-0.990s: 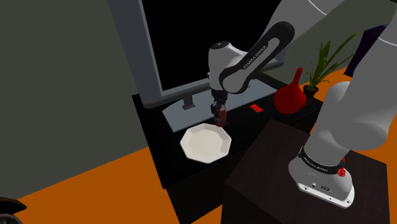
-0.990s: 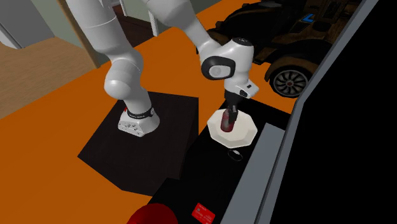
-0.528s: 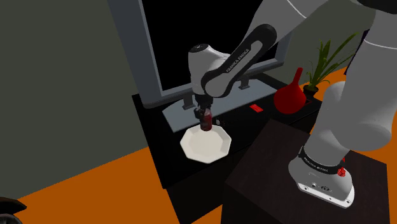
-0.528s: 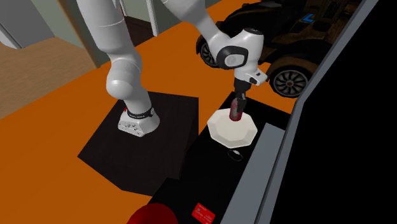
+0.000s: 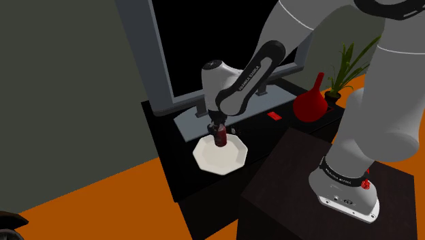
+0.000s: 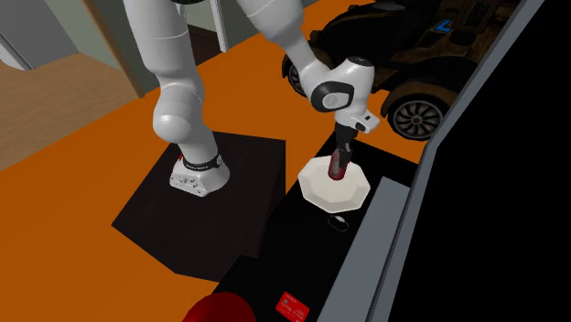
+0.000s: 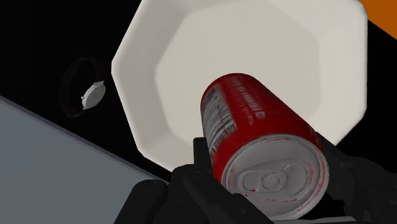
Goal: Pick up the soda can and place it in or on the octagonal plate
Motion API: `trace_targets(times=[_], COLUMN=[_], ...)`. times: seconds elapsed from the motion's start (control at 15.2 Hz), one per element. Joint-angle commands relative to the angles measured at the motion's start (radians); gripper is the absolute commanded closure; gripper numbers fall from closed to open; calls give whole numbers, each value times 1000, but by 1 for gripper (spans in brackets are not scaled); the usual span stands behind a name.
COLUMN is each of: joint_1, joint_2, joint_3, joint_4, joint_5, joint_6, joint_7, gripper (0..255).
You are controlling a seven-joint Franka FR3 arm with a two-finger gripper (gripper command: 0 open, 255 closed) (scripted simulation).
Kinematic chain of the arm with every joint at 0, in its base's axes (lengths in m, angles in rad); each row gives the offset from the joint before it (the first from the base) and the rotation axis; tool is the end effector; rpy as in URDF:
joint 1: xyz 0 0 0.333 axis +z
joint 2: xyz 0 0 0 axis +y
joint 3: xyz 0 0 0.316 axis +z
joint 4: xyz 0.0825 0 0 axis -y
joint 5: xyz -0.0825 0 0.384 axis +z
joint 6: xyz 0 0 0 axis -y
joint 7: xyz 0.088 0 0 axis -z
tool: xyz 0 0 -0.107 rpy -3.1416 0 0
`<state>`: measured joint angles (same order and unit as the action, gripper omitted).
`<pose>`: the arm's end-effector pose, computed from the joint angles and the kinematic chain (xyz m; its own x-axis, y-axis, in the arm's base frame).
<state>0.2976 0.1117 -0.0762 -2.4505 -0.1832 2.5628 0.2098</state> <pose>0.4720 0.1086 0.2547 0.9861 0.1656 0.0147 0.1631 -0.9807 0.1074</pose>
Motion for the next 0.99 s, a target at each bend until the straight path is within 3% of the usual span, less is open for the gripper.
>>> trace_targets(times=[0.0, 0.53, 0.92], joint_1=[-1, 0, 1], joint_2=[27, 130, 130], joint_3=[-1, -7, -7], joint_4=[0, 1, 1], joint_5=[-4, -21, -21], joint_6=[29, 129, 129], joint_7=[5, 26, 26], gripper=[255, 255, 255])
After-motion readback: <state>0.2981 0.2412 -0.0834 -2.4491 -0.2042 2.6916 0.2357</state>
